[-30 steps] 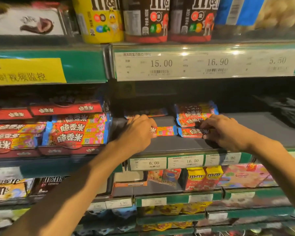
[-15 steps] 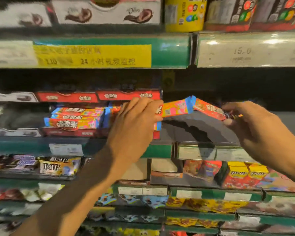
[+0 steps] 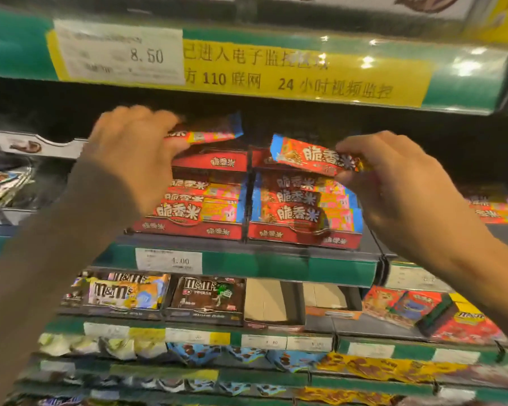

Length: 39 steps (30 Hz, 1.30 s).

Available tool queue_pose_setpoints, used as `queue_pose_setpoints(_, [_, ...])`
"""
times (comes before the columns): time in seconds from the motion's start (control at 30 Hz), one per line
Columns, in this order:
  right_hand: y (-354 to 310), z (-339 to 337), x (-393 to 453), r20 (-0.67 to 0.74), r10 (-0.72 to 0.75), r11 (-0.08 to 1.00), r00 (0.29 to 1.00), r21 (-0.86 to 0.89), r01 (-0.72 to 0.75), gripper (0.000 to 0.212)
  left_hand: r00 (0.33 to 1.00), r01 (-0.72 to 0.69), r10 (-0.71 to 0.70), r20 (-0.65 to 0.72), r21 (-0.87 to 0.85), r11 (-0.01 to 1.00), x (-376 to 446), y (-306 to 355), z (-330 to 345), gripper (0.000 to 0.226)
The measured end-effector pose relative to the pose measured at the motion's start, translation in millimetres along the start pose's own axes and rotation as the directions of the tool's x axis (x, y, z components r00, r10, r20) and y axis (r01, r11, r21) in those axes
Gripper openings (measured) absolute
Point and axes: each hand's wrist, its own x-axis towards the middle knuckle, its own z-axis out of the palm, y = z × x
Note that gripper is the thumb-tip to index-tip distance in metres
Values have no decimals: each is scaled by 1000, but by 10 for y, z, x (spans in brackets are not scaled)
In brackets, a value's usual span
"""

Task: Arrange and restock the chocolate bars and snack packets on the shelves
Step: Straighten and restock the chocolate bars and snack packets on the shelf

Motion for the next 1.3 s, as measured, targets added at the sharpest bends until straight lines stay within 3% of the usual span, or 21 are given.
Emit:
queue_pose_setpoints(0.13, [-87,53,325,-13,51,997,999,-64,-51,36,996,22,-19,82,-40,999,191,-102,38,25])
queue_pose_setpoints(0.33, [-146,145,590,106,170,979,980,-134,-156,33,968,79,-72,240,-19,997,385,-125,145,21])
queue_pose_setpoints(0.4, [-166,210,594,80,182,976,980,-138,-170,30,962,102,-93,255,-23,994,365,-68,141,30])
queue_pose_setpoints(0.47, [-192,276,554,-5,178,977,984,-121,-177,27,975,120,-105,197,-64,991,313,-21,161,38])
queue_pose_setpoints(0.53, [-239,342,478,-67,172,971,983,-154,-180,32,996,83,-78,49,-116,990,228,-43,256,30])
queue_pose_setpoints(0.67, [-405,437,296,-46,199,958,979,-202,-204,38,998,-28,26,-49,-32,999,37,-19,373,34])
queue_pose_setpoints(0.83, [-517,449,224,15,235,934,972,-280,-221,41,989,-114,107,105,61,992,-93,12,409,50])
queue_pose_setpoints(1.0, [-581,405,401,123,312,911,942,-319,-260,70,971,-48,26,237,91,995,46,95,319,70])
queue_pose_setpoints(1.17, [-565,404,470,85,253,922,964,-322,-214,71,952,-63,19,304,137,989,107,131,283,80])
queue_pose_setpoints(1.3, [-569,312,464,203,273,926,940,-320,-200,78,936,-85,20,352,170,982,91,139,220,80])
